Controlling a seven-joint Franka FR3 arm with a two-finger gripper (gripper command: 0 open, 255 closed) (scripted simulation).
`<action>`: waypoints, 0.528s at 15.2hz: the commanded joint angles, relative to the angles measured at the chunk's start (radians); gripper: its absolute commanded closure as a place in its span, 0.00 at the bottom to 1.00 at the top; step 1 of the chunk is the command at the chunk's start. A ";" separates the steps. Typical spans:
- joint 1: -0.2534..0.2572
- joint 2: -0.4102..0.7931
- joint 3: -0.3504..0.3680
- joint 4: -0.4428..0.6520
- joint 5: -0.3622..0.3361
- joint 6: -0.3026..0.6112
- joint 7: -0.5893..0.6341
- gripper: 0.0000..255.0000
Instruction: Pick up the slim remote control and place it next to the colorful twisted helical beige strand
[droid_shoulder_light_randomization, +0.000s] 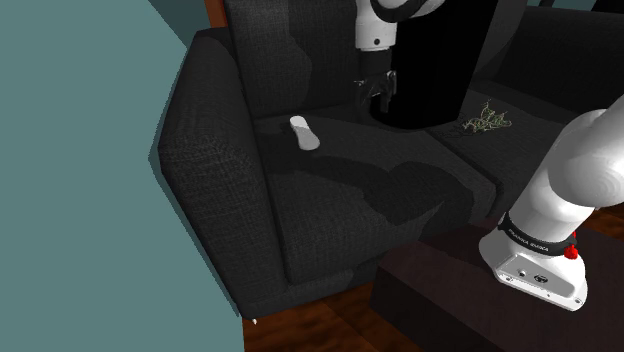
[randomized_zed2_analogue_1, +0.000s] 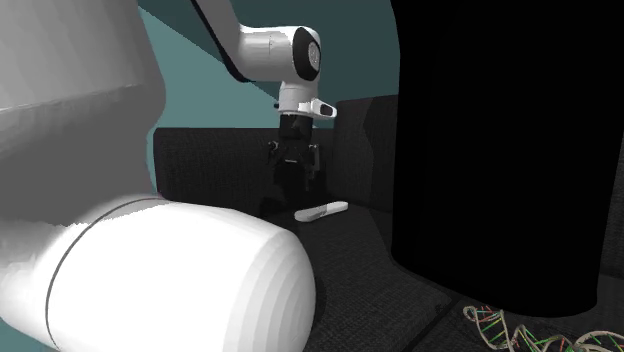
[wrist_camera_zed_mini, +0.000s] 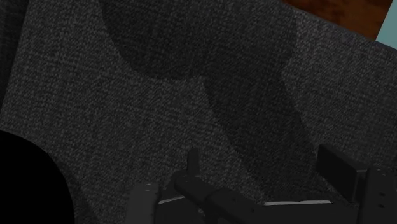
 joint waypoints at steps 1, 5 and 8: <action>-0.004 0.077 0.014 0.048 -0.009 0.042 0.040 0.00; -0.011 0.223 0.029 0.151 -0.040 0.109 0.114 0.00; -0.012 0.333 0.033 0.242 -0.069 0.145 0.169 0.00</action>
